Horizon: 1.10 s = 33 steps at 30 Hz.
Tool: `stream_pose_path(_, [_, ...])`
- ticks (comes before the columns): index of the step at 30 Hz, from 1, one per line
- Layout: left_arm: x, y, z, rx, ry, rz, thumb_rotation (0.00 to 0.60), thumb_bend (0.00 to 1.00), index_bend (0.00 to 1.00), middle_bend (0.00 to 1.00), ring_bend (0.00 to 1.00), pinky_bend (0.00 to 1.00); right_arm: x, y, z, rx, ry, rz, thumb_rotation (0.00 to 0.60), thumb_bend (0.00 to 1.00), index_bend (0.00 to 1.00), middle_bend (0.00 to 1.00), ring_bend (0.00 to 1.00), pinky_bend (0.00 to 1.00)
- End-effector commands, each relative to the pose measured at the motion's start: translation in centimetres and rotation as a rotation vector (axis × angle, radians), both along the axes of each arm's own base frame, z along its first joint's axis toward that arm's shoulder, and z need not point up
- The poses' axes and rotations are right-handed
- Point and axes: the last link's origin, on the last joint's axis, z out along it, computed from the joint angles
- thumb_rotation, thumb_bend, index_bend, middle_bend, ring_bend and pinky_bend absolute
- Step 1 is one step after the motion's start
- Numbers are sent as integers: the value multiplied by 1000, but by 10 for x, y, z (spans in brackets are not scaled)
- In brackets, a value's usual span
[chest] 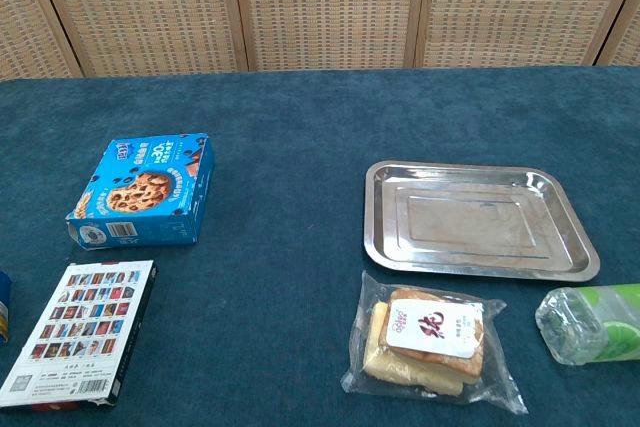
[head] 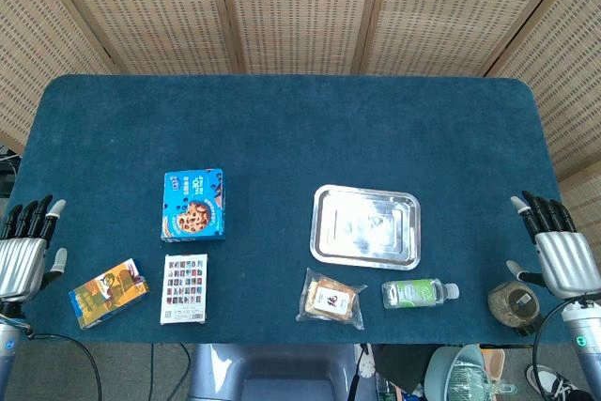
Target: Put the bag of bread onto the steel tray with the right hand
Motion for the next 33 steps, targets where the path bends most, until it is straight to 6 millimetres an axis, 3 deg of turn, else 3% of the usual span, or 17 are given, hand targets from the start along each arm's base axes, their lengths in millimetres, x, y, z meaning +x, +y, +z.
stream_pose_path(1, [0,0,0,-2,1,1,600,499,0,0,0,0,-1,1,1,-2,-1,-3,600,223,9,0,0,0])
stream_pose_path(23, [4,3,-6,-26,19,-9,600,500,0,0,0,0,1,8,6,-27,-8,13,600,222,9,0,0,0])
stream_pose_path(33, [2,5,-6,-22,17,2,600,499,0,0,0,0,-2,4,-7,25,11,-2,600,222,9,0,0,0])
